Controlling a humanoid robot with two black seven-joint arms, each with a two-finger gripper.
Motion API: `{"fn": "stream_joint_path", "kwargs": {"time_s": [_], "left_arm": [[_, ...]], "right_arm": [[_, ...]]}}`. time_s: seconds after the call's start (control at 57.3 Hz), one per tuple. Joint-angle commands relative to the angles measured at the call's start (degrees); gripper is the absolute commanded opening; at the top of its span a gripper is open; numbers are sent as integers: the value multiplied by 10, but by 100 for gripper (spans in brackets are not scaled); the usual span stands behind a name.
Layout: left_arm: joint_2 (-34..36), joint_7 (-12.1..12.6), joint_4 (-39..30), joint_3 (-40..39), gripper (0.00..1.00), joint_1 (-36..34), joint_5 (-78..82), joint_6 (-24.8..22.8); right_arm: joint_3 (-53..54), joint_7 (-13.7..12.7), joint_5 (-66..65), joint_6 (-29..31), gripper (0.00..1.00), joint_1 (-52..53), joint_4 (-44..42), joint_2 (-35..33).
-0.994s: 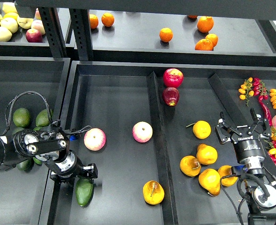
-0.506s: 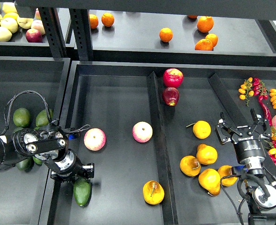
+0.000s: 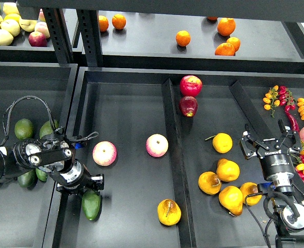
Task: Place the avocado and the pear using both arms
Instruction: 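Carry the avocado into the avocado bin and open the left gripper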
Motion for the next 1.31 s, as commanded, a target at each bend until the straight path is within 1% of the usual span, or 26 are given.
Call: {"fn": "stream_joint_path", "kwargs": {"time_s": [0.0, 0.105, 0.331, 0.506, 0.523, 0.628, 0.733, 0.855, 1.099, 1.291], "left_arm": [[17, 0, -5, 0, 29, -38, -27, 0], [41, 0, -7, 1, 29, -56, -39, 0], [157, 0, -27, 10, 29, -79, -57, 0], [223, 0, -28, 18, 30, -81, -66, 0], [244, 0, -24, 26, 30, -79, -67, 0], [269, 0, -16, 46, 31, -73, -67, 0], [273, 0, 3, 50, 32, -55, -70, 0], [260, 0, 41, 48, 33, -44, -78, 0], [200, 0, 112, 34, 38, -7, -89, 0], [170, 0, 163, 17, 42, 22, -89, 0]], "right_arm": [[0, -1, 0, 0, 100, 0, 0, 1], [0, -1, 0, 0, 100, 0, 0, 1], [0, -1, 1, 0, 100, 0, 1, 0], [-3, -1, 0, 0, 100, 0, 1, 1], [-3, -1, 0, 0, 100, 1, 1, 1], [-2, -1, 0, 0, 100, 0, 1, 1], [-2, -1, 1, 0, 100, 0, 1, 1], [-2, -1, 1, 0, 100, 0, 3, 1], [1, -1, 1, 0, 100, 0, 4, -1], [1, -1, 0, 0, 100, 0, 2, -6]]}}
